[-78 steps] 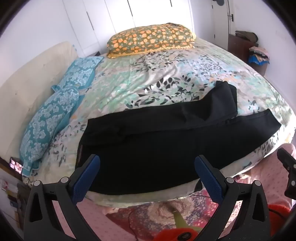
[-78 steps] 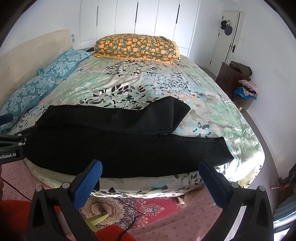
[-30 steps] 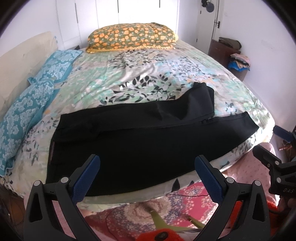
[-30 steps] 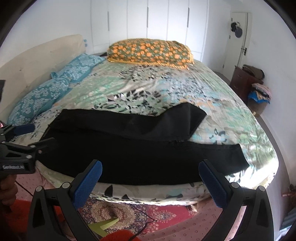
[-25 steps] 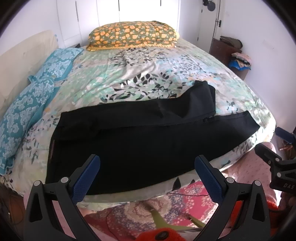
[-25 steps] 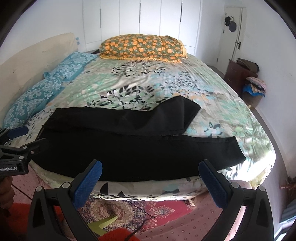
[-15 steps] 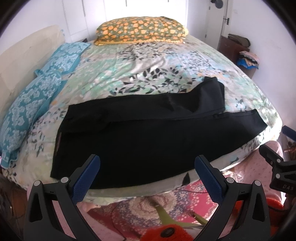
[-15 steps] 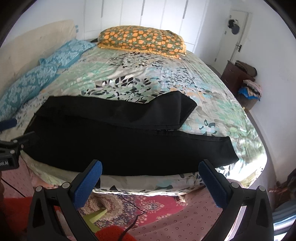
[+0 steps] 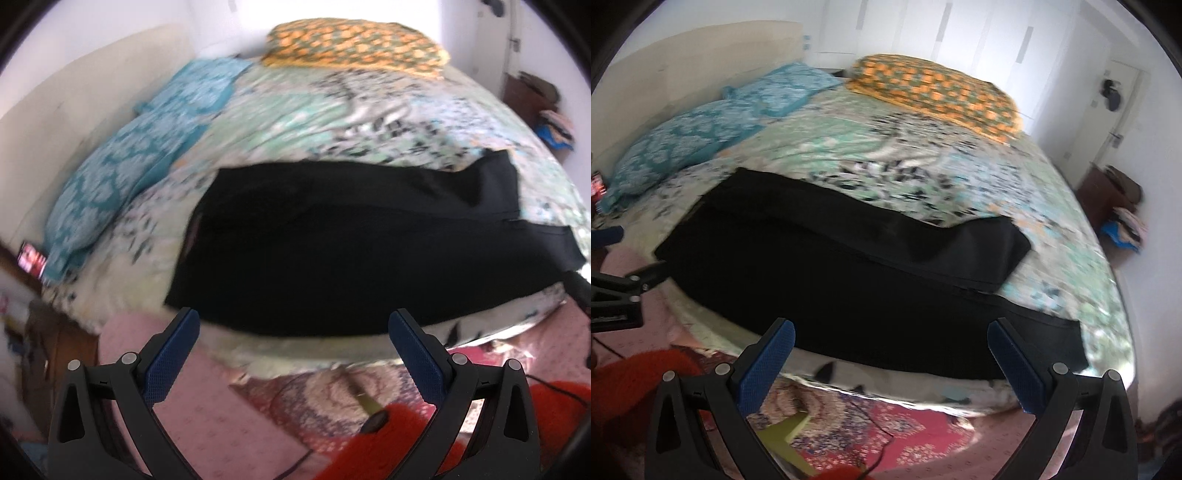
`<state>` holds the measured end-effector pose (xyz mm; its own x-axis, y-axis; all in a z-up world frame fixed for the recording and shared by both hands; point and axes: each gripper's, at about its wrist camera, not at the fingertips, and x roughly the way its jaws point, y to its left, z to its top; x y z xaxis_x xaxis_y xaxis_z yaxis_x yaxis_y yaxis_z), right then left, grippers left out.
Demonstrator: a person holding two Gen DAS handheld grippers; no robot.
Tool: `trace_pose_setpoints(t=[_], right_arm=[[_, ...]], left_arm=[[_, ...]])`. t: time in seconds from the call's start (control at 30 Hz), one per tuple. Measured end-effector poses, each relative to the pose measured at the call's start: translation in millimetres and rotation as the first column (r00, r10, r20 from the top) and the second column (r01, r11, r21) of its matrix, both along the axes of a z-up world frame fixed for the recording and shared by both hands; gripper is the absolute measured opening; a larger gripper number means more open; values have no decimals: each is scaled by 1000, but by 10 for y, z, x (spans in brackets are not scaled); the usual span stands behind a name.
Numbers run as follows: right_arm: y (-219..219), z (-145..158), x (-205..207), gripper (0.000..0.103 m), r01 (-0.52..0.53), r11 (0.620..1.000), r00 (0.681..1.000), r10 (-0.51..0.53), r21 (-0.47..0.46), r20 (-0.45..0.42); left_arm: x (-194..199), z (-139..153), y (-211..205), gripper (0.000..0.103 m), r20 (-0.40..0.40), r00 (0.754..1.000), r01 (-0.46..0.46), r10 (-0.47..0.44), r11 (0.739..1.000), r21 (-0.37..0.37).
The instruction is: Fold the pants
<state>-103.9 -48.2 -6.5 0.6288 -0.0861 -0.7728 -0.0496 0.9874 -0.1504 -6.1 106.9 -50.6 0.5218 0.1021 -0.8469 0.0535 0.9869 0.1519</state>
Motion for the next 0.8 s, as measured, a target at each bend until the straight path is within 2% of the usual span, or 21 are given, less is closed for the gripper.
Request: trace_pose_setpoints(t=[0.1,0.17,0.27,0.37,0.47,0.57,0.7,0.8], right_arm=[[223,-16,-25,103,-134,987,991,134,92,-2],[334,-37,-51,103,-188,976,982,189,108,-4],[368,-88,-80,103,-196,976,980,198,91,-17],[157,-134,-132,103,-121,986,991,127,116,-48],[-147,-164,-228,103,-10,994,997,18,111,-72],[-384,-163,-340,103,87,994,993,-81,61,-84],[-635,-154,-389,103,208,978,974,-208,-10,-89],[-791,-80,-411,103,272,962,959,-273,-24,-78]], left_arm=[[-11,-75,205,102,-36,997,-67,65,997,-39],[-4,-95,259,102,-48,996,-80,76,994,-80],[1,-94,121,102,-46,999,-11,6,993,-115],[-18,-102,-191,102,-55,990,120,-127,985,-123],[-35,-118,-555,102,-64,960,262,-271,958,-119],[-58,-99,-802,102,-56,930,356,-364,927,-116],[-59,-69,-950,102,-39,906,415,-421,903,-114],[-37,-43,-1010,102,-28,899,432,-437,895,-114]])
